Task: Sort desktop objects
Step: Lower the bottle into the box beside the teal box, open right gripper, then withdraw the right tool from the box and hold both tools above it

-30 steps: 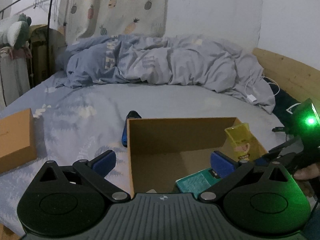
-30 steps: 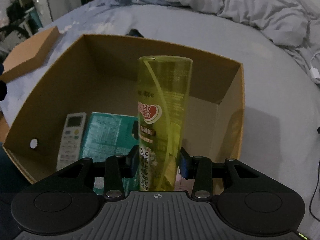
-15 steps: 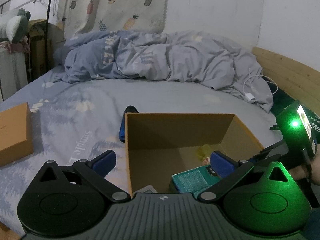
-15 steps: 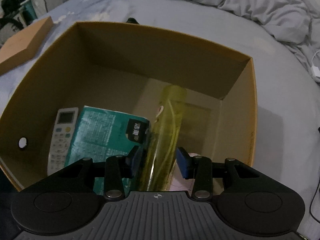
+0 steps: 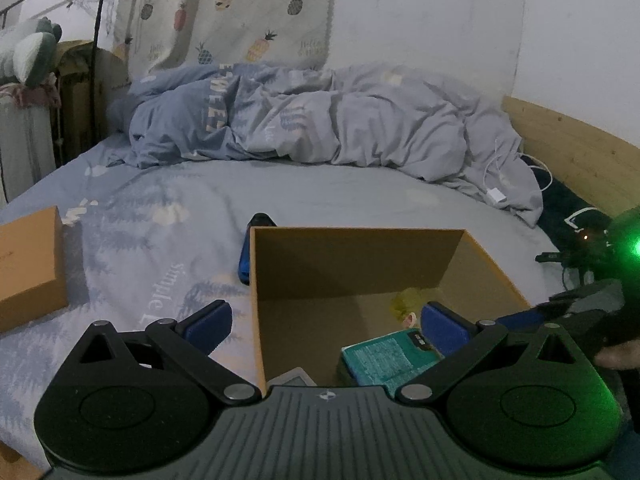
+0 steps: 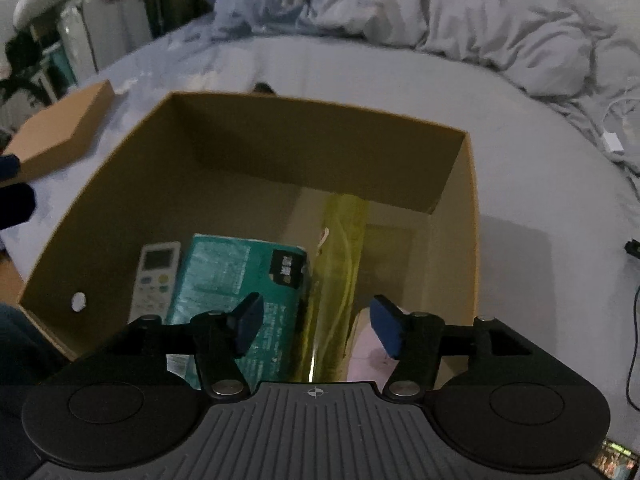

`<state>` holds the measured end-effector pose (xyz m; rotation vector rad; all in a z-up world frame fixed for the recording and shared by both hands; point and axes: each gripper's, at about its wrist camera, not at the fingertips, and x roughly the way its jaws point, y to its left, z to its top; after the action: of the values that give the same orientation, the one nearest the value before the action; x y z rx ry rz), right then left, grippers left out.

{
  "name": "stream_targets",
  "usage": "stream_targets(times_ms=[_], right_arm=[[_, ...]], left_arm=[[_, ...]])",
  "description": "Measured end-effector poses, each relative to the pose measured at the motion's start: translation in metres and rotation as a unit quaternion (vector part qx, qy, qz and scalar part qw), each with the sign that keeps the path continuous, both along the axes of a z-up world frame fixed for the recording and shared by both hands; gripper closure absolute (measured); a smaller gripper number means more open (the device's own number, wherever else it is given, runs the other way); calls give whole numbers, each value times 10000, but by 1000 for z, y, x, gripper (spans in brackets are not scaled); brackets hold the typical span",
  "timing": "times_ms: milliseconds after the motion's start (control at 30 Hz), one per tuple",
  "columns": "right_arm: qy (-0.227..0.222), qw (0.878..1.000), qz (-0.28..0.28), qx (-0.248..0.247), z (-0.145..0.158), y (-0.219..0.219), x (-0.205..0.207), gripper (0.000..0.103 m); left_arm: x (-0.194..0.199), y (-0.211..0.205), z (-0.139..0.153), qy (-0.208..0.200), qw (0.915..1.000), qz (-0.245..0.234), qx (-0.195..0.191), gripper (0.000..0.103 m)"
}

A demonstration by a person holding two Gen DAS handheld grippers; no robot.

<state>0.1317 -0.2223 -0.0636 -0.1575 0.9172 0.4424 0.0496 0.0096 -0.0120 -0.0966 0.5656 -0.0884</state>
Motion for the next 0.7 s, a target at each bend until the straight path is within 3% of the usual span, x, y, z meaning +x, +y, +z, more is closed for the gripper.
stream_targets(times_ms=[133,533,700], right_arm=[[-218,9997,-32,146,12,-5,-18,24],[-577,9968,-141,532,32,-25,-55,0],[-587,9962,-83,637,26,-30,-68,0]], left_arm=[[-2,-3,2,-49,10000,-31,49,0],[-13,-12,3,-76,9998,-157,100,0],[-16,-14,2,-42,9998,-176,87,0]])
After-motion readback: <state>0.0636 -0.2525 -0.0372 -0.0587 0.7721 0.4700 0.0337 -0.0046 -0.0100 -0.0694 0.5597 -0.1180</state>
